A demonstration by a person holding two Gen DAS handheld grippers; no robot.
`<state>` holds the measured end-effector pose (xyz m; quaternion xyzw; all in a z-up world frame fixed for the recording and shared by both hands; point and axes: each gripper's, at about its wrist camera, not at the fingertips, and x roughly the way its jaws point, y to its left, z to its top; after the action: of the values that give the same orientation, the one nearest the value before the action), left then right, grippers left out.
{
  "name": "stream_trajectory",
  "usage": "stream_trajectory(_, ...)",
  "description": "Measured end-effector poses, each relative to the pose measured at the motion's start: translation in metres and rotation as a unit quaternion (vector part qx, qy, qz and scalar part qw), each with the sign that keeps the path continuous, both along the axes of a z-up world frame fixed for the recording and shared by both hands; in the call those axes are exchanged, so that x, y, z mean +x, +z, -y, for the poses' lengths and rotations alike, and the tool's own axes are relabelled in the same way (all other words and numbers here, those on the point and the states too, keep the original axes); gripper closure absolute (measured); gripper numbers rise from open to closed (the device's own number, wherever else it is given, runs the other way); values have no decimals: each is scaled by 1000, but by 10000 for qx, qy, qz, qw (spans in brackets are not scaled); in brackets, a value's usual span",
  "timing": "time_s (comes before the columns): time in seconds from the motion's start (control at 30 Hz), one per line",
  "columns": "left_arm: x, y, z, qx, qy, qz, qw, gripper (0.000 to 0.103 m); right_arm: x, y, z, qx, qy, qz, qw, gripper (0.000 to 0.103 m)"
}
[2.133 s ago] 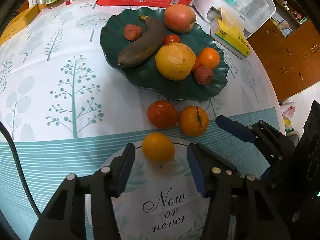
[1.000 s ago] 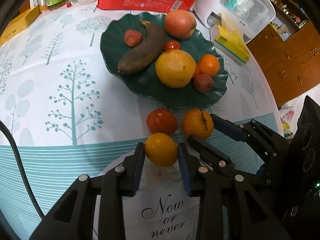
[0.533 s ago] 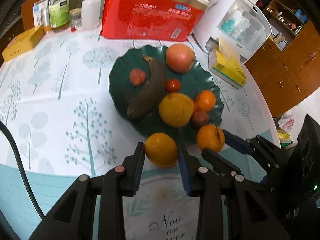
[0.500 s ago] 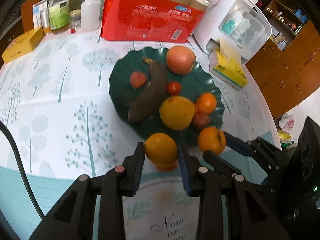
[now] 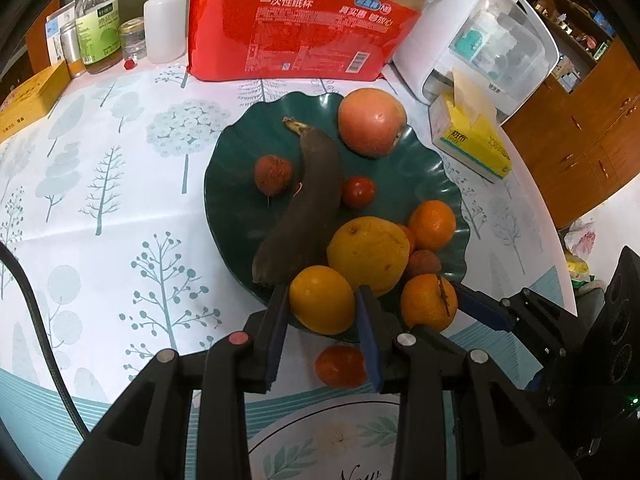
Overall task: Organize fruits
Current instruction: 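Carry the orange and mandarin onto the green plate and open both grippers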
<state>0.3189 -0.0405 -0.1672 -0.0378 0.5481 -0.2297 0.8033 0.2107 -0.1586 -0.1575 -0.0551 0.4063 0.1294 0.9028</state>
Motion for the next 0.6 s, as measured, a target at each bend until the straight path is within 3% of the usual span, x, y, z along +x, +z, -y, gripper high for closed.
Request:
stream_trajectory(0.2, 0, -6, 4, 89, 20, -68, 9999, 66, 3, -6, 0, -15, -88, -112, 9999, 64)
stream_trajectory(0.3, -1, -1, 2, 93, 51, -10, 9999, 53, 3, -4, 2, 8, -137, -74, 9999, 63)
stream_trajectory(0.6, -17, 6, -6, 86, 31, -53, 9999, 52, -5, 7, 10, 83, -324, 29, 9994, 60)
